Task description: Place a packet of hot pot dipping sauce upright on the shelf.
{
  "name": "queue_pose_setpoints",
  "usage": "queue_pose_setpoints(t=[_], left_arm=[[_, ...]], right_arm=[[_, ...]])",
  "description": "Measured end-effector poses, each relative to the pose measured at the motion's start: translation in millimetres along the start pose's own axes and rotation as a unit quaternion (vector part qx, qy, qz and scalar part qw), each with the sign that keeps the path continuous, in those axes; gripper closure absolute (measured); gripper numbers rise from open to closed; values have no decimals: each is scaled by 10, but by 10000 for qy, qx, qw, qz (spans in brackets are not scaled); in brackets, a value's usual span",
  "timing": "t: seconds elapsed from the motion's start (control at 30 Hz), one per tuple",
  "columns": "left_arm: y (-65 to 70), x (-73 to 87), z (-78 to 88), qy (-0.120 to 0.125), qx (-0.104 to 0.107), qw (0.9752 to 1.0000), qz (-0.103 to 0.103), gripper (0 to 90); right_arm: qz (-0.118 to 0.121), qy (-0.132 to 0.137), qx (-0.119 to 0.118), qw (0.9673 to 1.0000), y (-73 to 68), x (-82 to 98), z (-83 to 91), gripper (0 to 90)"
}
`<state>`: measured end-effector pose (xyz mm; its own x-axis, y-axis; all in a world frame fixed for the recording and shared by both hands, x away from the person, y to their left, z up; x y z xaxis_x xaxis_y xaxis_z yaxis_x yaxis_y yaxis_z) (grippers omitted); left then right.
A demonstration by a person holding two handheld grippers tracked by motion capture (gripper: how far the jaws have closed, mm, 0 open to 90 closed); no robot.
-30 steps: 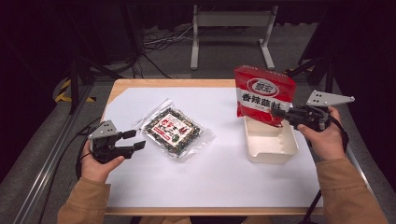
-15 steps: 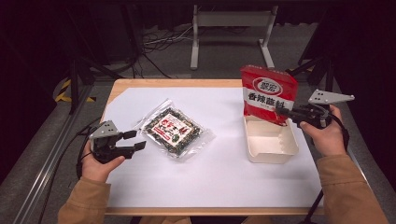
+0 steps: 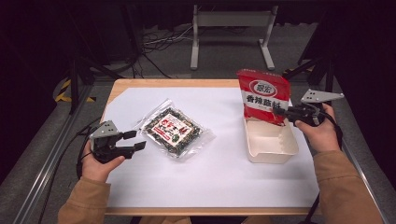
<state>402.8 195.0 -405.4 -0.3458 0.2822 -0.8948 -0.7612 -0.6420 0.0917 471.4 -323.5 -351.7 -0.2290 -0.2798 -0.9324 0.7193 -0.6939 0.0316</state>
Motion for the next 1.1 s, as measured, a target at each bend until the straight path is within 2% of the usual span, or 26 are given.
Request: queue_pose_setpoints(t=[0.13,0.37,0.6,0.7,0.87,1.1], left_arm=[[10,2,5,15,13,10000,88,402],[2,4,3,14,15,10000,70,401],[1,3,5,20,17,10000,70,400],[2,6,1,17,14,10000,83,400],[4,4,-3,18,16,10000,32,400],[9,9,-8,11,16,10000,82,399]], right_arm=[[42,-55,92,9999,45,23,-49,874],[131,-181,198,9996,111,90,-115,873],[427,-213,351,9982,160,114,-177,874],[598,-220,407,9971,177,141,-204,874],[681,-145,552,9960,244,200,-232,873],[826,-262,805,9930,300,296,-283,866]])
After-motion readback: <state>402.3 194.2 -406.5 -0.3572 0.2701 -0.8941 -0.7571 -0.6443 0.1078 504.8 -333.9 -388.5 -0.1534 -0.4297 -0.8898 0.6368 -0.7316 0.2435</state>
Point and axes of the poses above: each handheld gripper's, and its own axes: z roughly backward along the jaws, x roughly out of its underside, y roughly to its right, the point moved 6 cm from there along -z, roughly forward along the jaws, and after that the axes turned 6 degrees about y, right-handed, at the moved point
